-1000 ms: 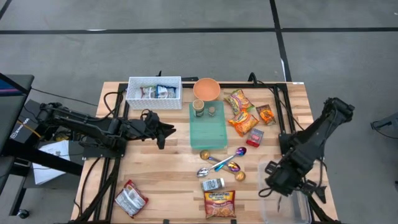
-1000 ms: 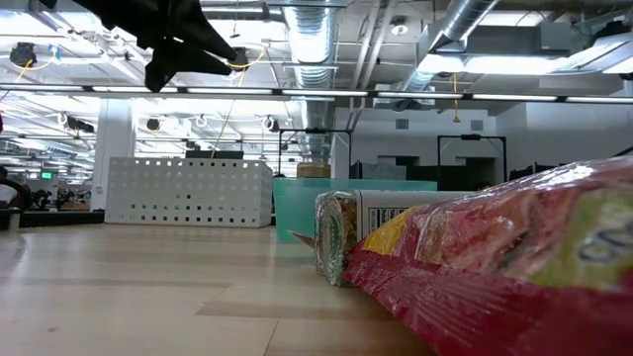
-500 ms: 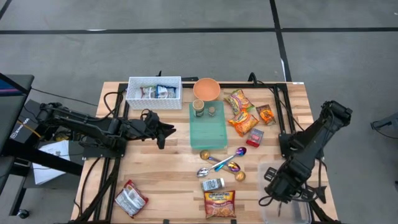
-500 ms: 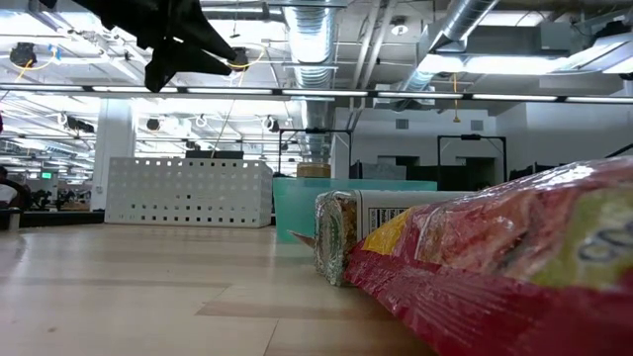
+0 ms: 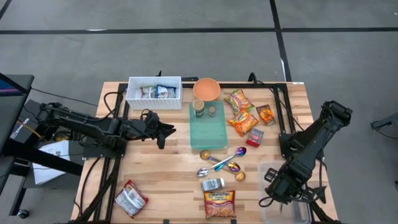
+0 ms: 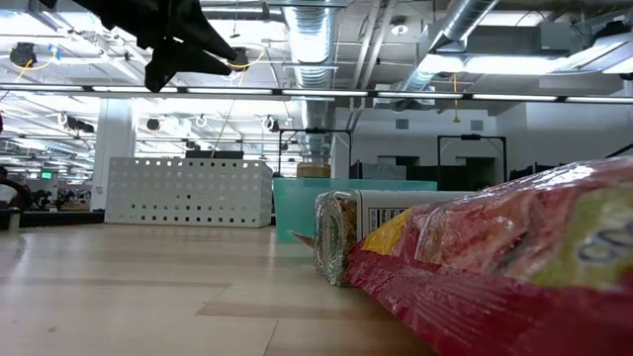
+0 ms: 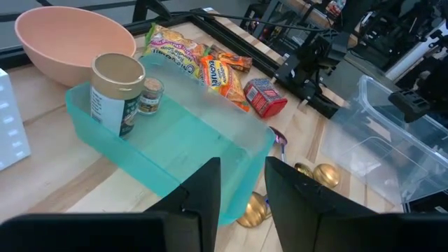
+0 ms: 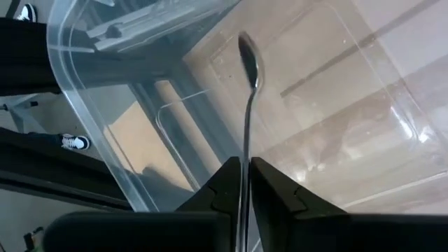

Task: Pick & Place Food Item
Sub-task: Put the left silver spoon into the transparent bin, then put the left red noodles pack into the white bin

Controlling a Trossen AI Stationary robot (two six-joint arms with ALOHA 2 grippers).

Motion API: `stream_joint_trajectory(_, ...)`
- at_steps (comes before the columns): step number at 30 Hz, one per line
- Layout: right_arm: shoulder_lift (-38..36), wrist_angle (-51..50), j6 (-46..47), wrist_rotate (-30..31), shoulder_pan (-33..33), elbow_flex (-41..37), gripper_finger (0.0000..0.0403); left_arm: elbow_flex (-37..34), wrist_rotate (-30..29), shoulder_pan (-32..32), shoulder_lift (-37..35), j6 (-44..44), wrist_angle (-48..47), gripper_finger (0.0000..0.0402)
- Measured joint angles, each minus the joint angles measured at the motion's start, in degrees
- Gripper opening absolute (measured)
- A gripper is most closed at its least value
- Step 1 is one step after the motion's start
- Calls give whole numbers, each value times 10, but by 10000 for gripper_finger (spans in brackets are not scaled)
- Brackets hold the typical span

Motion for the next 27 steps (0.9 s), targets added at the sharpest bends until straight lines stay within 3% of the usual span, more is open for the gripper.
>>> stream_joint_trajectory(27,0,1,15,1,0,0,33,0,0,-2,0,7,0,106)
